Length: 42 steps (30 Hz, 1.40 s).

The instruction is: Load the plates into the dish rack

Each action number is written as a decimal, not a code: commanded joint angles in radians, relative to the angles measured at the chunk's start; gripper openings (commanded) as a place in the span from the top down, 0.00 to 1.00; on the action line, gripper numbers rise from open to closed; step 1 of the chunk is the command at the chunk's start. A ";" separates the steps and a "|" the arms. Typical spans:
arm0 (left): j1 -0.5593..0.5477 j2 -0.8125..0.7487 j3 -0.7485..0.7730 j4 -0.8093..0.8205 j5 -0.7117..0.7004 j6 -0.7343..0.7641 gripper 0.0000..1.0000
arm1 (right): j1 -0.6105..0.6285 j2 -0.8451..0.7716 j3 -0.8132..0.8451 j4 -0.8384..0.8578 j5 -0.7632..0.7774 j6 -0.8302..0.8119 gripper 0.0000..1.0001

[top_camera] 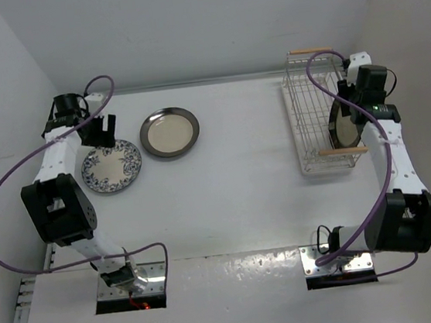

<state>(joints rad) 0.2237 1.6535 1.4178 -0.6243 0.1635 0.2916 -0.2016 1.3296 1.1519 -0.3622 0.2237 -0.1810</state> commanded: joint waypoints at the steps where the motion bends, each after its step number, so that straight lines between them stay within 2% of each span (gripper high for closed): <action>1: 0.051 0.037 0.055 -0.020 -0.016 -0.034 0.11 | -0.005 -0.003 0.019 0.054 -0.006 0.018 0.47; 4: 0.094 0.094 0.076 -0.047 -0.016 -0.055 0.11 | -0.004 -0.003 0.051 0.046 -0.020 0.032 0.30; 6: 0.129 0.127 0.098 -0.072 -0.016 -0.069 0.11 | -0.004 0.000 0.071 0.048 -0.026 0.031 0.24; 7: 0.141 0.162 0.098 -0.072 -0.016 -0.080 0.11 | -0.007 0.002 0.075 0.045 -0.027 0.028 0.18; 10: 0.186 0.221 0.107 -0.097 -0.007 -0.080 0.11 | 0.007 0.008 0.109 0.031 -0.029 0.018 0.10; 16: 0.276 0.336 0.138 -0.097 0.042 -0.089 0.11 | 0.079 -0.024 0.141 0.031 -0.030 -0.012 0.07; 19: 0.311 0.431 0.193 -0.132 0.102 -0.089 0.17 | 0.157 -0.041 0.141 0.028 -0.006 -0.070 0.06; 23: 0.312 0.486 0.205 -0.178 0.192 -0.052 0.23 | 0.244 -0.064 0.143 0.045 0.020 -0.054 0.04; 25: 0.312 0.512 0.193 -0.190 0.214 -0.039 0.30 | 0.255 -0.076 0.147 0.036 0.014 -0.019 0.04; 26: 0.312 0.525 0.193 -0.190 0.214 -0.029 0.40 | 0.281 -0.078 0.155 0.026 0.008 -0.011 0.04; 28: 0.321 0.554 0.202 -0.221 0.228 -0.017 0.49 | 0.298 -0.090 0.157 0.014 0.008 0.018 0.04; 29: 0.321 0.581 0.202 -0.233 0.241 0.000 0.59 | 0.326 -0.095 0.157 0.016 0.006 0.024 0.04; 32: 0.345 0.624 0.234 -0.281 0.287 0.024 0.78 | 0.373 -0.119 0.131 0.028 0.008 0.041 0.04; 34: 0.358 0.643 0.247 -0.290 0.301 0.055 0.86 | 0.398 -0.133 0.094 0.048 0.011 0.046 0.04; 35: 0.358 0.643 0.247 -0.304 0.313 0.067 0.97 | 0.416 -0.141 0.086 0.048 0.019 0.045 0.04; 36: 0.358 0.643 0.247 -0.316 0.323 0.081 1.00 | 0.430 -0.144 0.068 0.052 0.022 0.046 0.04; 39: 0.358 0.600 0.228 -0.356 0.402 0.155 1.00 | 0.465 -0.152 0.048 0.057 0.025 0.069 0.04; 42: 0.358 0.531 0.219 -0.422 0.476 0.263 1.00 | 0.504 -0.145 0.020 0.057 -0.036 0.112 0.04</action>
<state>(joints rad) 0.5938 2.2234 1.6650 -0.9722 0.6476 0.3588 0.2684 1.1923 1.2007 -0.3397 0.2306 -0.1272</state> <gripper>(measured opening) 0.057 0.963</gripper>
